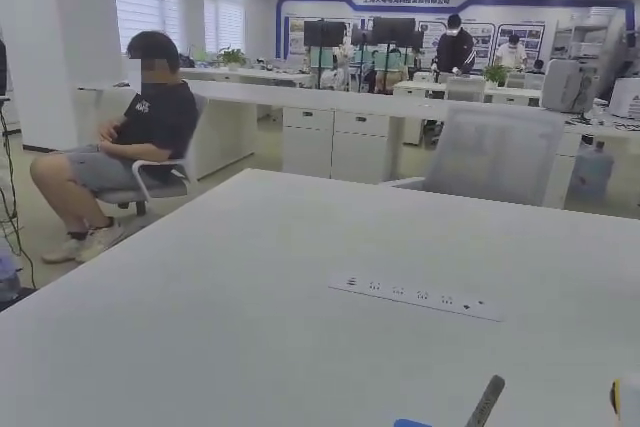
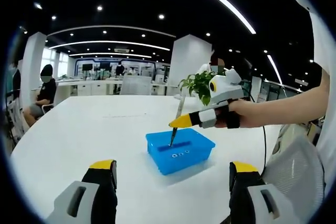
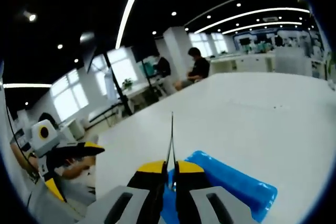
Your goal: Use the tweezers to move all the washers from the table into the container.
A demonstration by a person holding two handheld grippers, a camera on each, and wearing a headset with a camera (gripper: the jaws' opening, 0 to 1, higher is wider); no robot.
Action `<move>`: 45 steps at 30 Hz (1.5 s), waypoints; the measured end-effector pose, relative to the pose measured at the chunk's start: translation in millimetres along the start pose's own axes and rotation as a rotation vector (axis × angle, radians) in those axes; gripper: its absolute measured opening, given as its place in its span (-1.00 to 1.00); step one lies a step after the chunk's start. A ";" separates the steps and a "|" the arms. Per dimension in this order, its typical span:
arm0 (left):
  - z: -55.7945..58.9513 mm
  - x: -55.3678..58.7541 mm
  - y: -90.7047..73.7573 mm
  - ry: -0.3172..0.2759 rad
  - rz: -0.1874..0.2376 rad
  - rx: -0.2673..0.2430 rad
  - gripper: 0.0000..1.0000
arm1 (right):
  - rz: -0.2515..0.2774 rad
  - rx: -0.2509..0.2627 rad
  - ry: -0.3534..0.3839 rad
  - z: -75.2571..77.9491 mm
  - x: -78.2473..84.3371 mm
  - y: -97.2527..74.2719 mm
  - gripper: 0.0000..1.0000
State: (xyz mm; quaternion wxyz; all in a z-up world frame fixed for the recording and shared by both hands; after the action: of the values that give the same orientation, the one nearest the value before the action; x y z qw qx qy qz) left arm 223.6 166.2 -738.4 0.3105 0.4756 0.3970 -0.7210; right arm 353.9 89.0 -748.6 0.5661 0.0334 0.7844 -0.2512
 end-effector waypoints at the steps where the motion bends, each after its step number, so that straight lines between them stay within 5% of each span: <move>1: -0.2 -0.3 0.1 -0.001 0.001 0.000 0.81 | -0.006 0.003 -0.001 2.2 1.8 2.4 -0.93; 21: -0.1 -4.9 0.0 -0.027 0.031 0.012 0.81 | -0.126 0.030 -0.113 18.4 36.0 25.3 -0.93; 45: -1.6 -6.5 -0.3 -0.044 0.047 0.006 0.83 | -0.149 0.023 -0.154 19.1 44.7 30.0 -0.93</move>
State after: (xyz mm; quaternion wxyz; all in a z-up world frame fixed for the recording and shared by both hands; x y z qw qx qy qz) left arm 226.4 168.1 -732.6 0.3348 0.4697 0.3766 -0.7249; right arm 364.8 96.5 -804.2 0.6041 -0.0380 0.7358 -0.3036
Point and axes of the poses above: the centre of the closed fingertips' face, and the gripper's own axes: y roughly forward along the fingers, z roughly to its right, x roughly out of its underside, the point moved 2 cm from there along -y, roughly backward along the fingers, and after that the axes turned 6 degrees about -y, right-handed, at the moved point
